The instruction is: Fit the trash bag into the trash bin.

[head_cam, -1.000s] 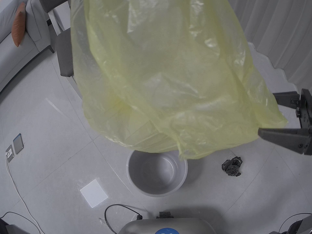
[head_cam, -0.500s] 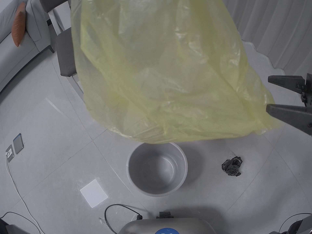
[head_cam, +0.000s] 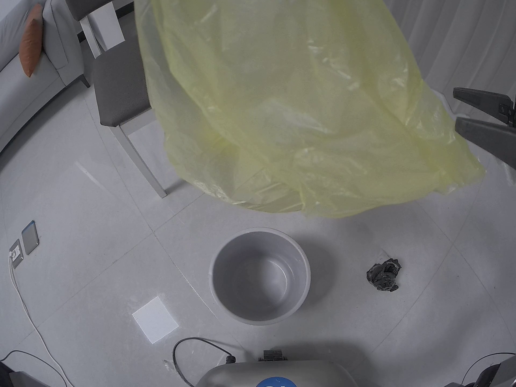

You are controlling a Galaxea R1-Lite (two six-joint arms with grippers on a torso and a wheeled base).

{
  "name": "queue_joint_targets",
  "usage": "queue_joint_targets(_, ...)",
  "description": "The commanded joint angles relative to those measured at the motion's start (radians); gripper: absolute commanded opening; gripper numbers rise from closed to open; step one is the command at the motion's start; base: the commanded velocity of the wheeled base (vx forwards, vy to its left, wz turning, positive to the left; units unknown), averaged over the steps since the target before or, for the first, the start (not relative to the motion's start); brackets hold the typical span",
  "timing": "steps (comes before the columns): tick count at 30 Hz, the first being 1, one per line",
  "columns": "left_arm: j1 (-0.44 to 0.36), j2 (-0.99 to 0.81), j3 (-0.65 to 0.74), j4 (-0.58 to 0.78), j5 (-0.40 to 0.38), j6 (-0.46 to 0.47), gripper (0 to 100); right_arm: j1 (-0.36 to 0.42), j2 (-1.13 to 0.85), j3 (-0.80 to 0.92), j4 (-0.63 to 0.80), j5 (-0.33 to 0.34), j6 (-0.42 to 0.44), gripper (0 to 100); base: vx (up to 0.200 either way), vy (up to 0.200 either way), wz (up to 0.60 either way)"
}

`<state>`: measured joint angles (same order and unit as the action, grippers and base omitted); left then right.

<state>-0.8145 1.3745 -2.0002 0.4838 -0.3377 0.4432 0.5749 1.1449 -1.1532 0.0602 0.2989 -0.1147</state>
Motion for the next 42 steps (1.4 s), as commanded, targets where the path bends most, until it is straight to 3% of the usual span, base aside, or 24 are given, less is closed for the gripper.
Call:
queue_joint_targets(1,0.0,-0.005,0.0,-0.001,-0.001,0.0,0,-0.006,0.009,-0.016,0.0,0.002,0.0,100,0.0,0.0,0.0)
queue_joint_targets(20,0.0,-0.028,0.0,-0.001,-0.003,-0.001,0,0.008,0.134,0.013,0.0,0.002,-0.003,100,0.0,0.0,0.0)
queue_joint_targets(42,0.043,-0.017,0.0,-0.019,-0.003,-0.003,0,0.066,0.072,0.041,-0.002,-0.001,-0.056,100,0.0,0.0,0.0)
